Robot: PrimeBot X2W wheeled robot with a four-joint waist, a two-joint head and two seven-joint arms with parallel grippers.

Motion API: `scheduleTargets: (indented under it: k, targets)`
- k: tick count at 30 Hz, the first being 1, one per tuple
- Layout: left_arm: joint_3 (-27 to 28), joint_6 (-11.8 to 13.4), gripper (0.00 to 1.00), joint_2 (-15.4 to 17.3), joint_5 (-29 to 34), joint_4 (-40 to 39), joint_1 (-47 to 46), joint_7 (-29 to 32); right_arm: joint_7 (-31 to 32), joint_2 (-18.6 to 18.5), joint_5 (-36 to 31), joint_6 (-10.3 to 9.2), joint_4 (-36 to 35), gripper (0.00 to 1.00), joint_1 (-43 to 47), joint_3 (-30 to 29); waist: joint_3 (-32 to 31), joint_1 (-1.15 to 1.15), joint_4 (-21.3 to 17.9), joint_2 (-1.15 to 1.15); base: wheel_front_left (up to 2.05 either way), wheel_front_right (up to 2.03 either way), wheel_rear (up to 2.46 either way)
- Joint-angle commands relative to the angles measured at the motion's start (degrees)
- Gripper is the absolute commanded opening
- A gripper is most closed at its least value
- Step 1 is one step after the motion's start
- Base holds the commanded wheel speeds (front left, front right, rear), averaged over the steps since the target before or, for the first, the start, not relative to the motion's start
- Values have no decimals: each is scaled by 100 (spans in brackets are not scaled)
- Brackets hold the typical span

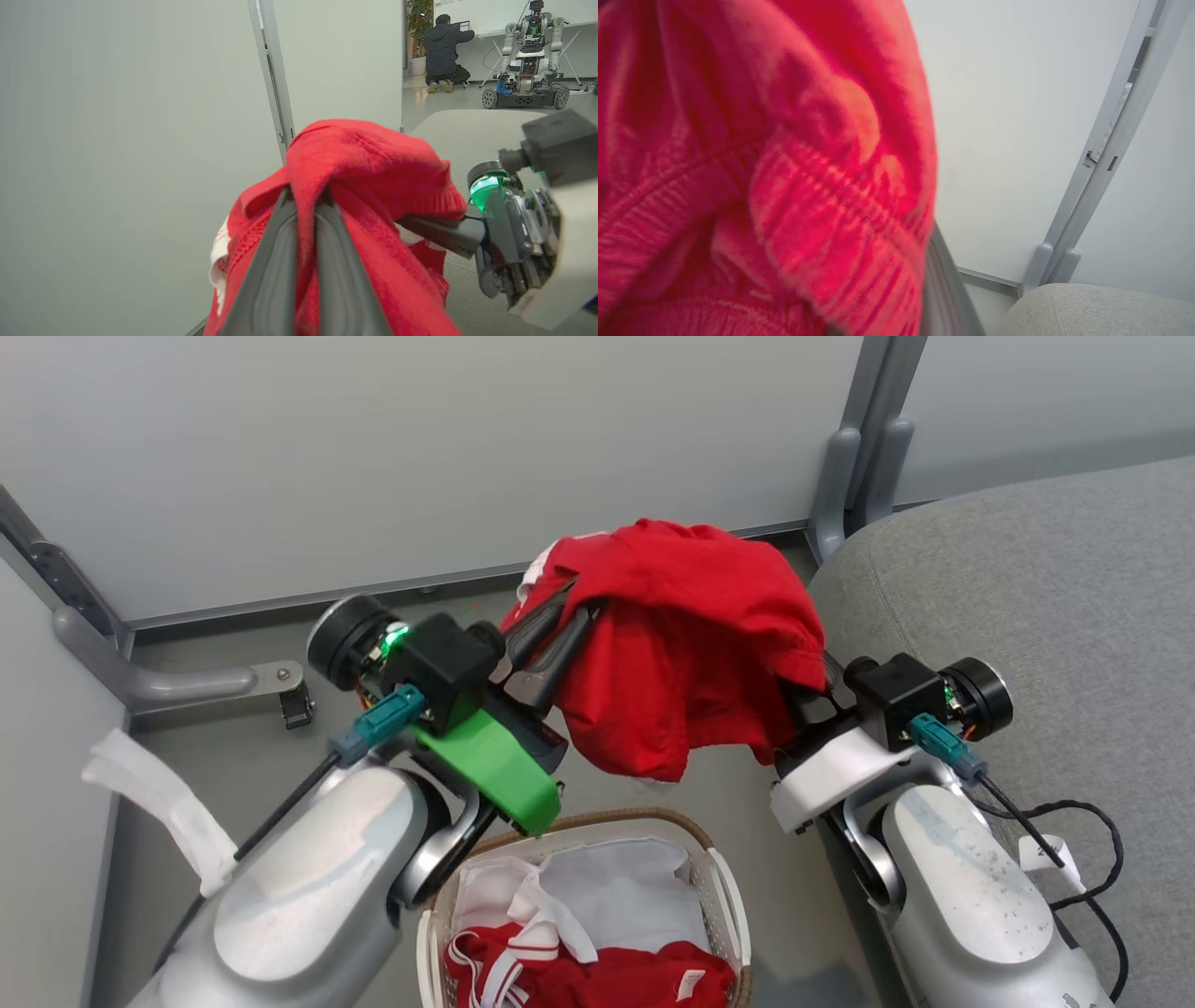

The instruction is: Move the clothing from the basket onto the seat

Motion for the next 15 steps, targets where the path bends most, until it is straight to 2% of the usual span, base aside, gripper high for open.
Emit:
scheduleTargets:
  k: [1,2,3,4,5,15]
  targets:
    - [35,77,0,-16,18,89,171,-172,-2,-21,22,-6,-22,0,95,-33,-17,0,0,0,0,0,0]
    - [44,115,29,-40,11,174,293,-319,-2,-23,9,-6,-39,0,109,-60,-27,0,-1,0,0,0,0]
    - [48,130,46,-64,-18,246,393,-432,-2,-23,-7,-6,-57,0,121,-84,-35,0,-1,0,0,0,0]
    - [54,147,82,-88,-41,333,506,-571,-2,-21,-26,-6,-76,0,144,-108,-45,0,0,0,0,0,0]
    - [63,161,100,-107,-59,410,593,-661,-2,-20,-39,-6,-91,0,160,-127,-55,0,2,0,0,0,0]
    - [142,53,100,-301,7,1104,1496,-1027,-2,-22,-217,-6,-305,0,302,-254,-122,0,21,0,0,0,0]
